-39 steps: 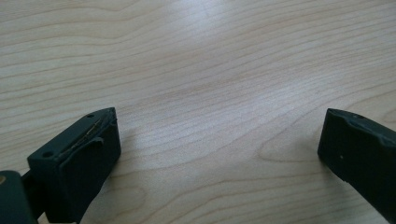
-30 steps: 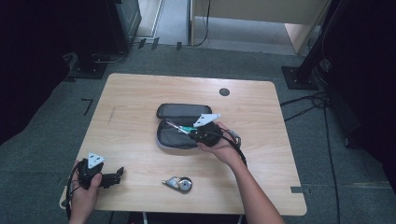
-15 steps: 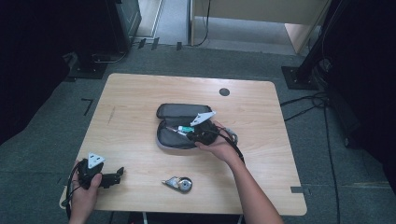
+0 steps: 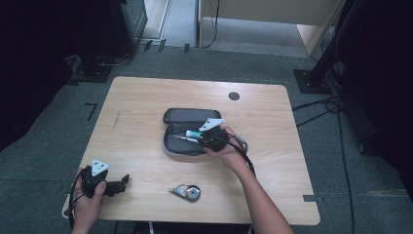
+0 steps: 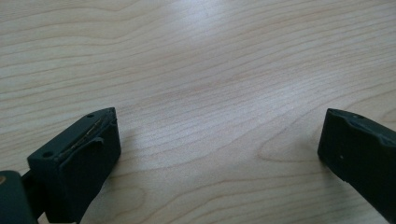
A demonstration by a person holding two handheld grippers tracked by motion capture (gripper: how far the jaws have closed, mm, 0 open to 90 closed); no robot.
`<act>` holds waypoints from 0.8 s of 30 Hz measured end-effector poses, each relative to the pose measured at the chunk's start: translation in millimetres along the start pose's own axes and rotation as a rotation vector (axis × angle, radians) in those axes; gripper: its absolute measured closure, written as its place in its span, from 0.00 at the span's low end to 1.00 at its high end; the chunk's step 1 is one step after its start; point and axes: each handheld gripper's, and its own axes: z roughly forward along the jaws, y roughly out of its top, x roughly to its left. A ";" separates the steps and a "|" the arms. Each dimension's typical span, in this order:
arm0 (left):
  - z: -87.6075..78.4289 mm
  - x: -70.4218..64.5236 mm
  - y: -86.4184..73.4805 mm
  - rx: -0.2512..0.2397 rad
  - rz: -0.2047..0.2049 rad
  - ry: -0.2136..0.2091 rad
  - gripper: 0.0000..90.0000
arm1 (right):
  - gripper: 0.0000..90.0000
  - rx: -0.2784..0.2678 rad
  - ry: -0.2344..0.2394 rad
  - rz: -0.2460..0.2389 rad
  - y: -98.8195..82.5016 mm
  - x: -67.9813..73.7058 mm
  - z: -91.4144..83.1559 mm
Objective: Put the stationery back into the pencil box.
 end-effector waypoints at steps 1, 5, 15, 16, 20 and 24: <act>0.0 0.0 0.0 0.000 0.000 0.000 0.00 | 0.81 -0.007 -0.001 0.013 0.0 -0.4 -1.7; 0.0 0.0 0.0 0.000 0.000 0.000 0.00 | 0.74 -0.042 0.011 0.039 0.1 -2.2 -9.2; 0.0 -0.1 0.0 0.001 0.000 0.000 0.00 | 0.48 -0.093 0.068 0.071 -3.5 8.6 -31.0; 0.0 -0.1 0.0 0.001 0.000 0.000 0.00 | 0.48 -0.093 0.068 0.071 -3.5 8.6 -31.0; -0.1 0.0 0.1 0.001 0.001 0.000 0.00 | 0.25 -0.124 0.064 0.087 -7.8 14.5 -40.2; 0.1 -0.2 0.0 -0.001 -0.002 0.000 0.00 | 0.10 -0.119 0.063 0.070 -11.1 22.1 -44.7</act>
